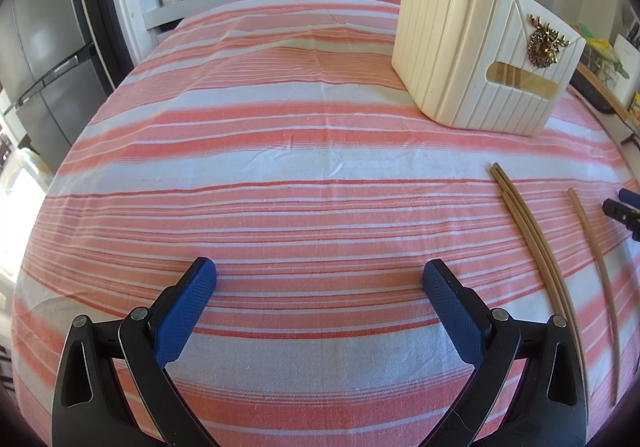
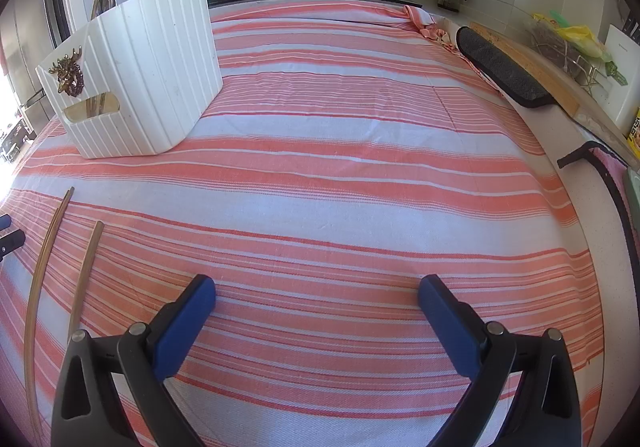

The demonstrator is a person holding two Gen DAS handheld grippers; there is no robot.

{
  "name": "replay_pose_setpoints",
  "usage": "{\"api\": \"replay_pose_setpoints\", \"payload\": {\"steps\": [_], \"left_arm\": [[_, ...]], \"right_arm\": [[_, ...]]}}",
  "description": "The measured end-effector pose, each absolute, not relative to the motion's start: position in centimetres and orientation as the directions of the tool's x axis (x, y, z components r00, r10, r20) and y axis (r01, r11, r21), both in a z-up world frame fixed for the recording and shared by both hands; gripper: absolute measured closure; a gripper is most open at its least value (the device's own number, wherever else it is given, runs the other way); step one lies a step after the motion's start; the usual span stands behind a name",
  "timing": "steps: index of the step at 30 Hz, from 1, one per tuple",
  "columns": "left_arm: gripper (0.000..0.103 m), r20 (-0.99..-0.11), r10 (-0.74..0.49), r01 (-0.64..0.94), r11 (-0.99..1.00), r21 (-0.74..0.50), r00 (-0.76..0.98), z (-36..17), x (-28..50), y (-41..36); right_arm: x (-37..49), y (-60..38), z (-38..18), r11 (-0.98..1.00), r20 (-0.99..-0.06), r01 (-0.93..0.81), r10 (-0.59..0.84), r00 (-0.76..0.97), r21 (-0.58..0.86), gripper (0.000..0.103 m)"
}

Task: Organize utensils

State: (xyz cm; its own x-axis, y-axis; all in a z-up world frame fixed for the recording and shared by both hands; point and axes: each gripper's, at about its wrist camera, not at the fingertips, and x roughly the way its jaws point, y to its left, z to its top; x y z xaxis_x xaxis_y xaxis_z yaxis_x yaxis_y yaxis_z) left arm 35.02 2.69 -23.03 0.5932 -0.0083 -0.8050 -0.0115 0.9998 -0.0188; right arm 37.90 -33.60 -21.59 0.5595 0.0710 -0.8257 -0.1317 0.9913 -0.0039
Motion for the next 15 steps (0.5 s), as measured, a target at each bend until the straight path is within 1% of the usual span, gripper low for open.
{"api": "replay_pose_setpoints", "payload": {"steps": [15], "left_arm": [[0.000,-0.804,-0.003,-0.018,1.000,-0.017,0.595,-23.02,34.95,2.69]], "right_arm": [[37.89,-33.58,-21.60,0.991,-0.826,-0.132,0.071,0.559,-0.004,0.000]]}}
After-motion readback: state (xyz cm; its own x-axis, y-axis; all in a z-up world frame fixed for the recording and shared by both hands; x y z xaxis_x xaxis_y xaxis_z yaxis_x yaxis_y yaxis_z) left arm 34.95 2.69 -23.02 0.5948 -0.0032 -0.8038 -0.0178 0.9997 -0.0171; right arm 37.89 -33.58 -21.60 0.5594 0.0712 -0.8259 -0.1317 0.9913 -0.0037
